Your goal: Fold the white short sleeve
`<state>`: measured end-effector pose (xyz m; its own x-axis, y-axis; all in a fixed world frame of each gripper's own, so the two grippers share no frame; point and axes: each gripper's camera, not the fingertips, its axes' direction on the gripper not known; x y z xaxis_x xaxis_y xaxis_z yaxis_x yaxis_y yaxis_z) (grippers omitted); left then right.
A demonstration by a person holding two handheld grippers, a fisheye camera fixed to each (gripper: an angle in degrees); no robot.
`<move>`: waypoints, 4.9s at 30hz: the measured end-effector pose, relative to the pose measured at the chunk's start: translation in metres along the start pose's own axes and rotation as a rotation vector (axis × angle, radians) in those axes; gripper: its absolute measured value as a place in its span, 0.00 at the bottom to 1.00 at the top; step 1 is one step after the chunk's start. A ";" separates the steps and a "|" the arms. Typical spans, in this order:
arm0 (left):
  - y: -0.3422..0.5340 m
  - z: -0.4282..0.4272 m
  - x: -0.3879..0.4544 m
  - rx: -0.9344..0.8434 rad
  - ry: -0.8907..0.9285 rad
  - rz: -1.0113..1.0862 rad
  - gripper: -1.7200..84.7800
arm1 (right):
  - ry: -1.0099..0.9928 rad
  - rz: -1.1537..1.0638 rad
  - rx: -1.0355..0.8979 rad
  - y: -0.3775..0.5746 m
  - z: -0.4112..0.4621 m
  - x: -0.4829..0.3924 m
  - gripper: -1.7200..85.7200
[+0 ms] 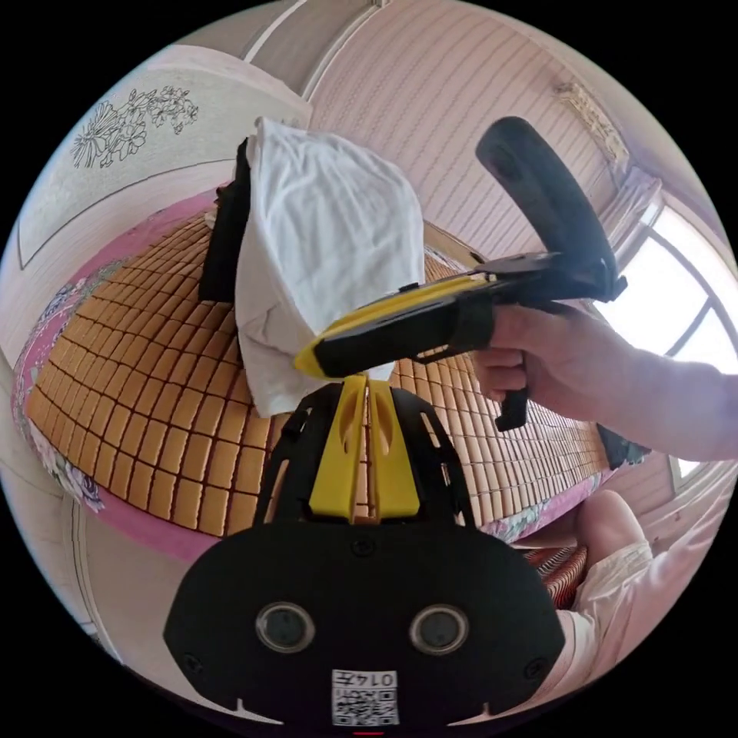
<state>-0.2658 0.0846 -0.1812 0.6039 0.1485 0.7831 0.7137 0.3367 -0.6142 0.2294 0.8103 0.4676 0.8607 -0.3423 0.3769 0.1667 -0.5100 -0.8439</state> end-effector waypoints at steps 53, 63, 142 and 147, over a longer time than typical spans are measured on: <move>0.134 -0.524 0.293 0.833 0.673 0.594 0.01 | 0.463 0.156 1.470 1.014 -0.546 -0.224 0.02; 0.076 -0.515 0.343 0.818 0.689 0.638 0.01 | 0.369 0.323 1.163 0.988 -0.575 -0.113 0.02; -0.100 0.193 0.285 -0.442 0.115 0.392 0.05 | 0.163 0.486 0.166 0.466 -0.196 0.263 0.09; -0.154 0.242 0.267 -0.340 0.088 0.313 0.07 | 0.183 0.372 0.159 0.319 -0.166 0.333 0.10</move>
<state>-0.3009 0.2975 0.1460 0.8261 0.1101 0.5527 0.5592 -0.0377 -0.8282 0.4895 0.4030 0.3875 0.7793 -0.6207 0.0859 -0.0538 -0.2029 -0.9777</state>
